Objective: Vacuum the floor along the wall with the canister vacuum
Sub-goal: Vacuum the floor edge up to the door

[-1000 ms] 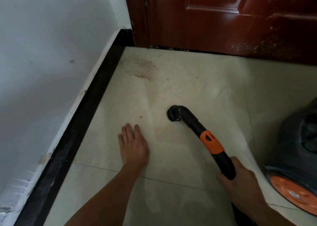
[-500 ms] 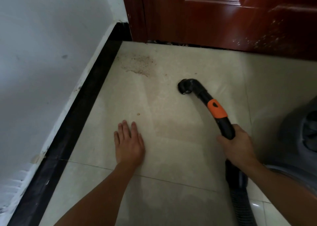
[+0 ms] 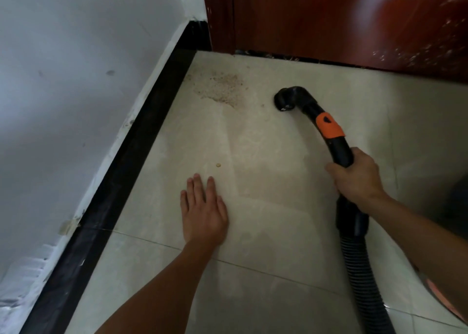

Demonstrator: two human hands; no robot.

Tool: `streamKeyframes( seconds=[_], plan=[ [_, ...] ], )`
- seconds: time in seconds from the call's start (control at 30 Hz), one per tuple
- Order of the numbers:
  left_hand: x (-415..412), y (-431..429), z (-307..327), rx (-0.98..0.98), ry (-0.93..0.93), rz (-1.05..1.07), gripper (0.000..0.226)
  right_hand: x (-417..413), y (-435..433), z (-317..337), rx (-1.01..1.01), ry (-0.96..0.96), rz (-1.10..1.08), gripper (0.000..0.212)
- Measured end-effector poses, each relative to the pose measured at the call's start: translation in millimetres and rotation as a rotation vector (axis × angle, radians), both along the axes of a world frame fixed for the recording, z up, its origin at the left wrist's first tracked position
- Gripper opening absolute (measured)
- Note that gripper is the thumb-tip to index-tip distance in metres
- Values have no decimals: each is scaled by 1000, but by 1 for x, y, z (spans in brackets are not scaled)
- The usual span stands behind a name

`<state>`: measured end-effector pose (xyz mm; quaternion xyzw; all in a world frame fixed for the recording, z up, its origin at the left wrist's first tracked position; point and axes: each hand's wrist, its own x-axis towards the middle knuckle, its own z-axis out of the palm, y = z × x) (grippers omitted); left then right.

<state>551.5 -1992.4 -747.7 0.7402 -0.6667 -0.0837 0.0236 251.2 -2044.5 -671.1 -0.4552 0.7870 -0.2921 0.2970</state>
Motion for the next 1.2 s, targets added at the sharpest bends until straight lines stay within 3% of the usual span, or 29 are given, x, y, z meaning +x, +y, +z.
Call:
streamKeyframes(
  seconds=[0.17, 0.97, 1.2],
  plan=[
    [-1, 0, 0, 4, 1, 1, 64, 33, -20, -6, 49, -31, 180, 18],
    [1, -1, 1, -3, 60, 8, 59, 166, -155, -12, -9, -87, 382, 23],
    [2, 0, 5, 5, 90, 2, 59, 159, -129, -2, 64, -116, 495, 19]
  ],
)
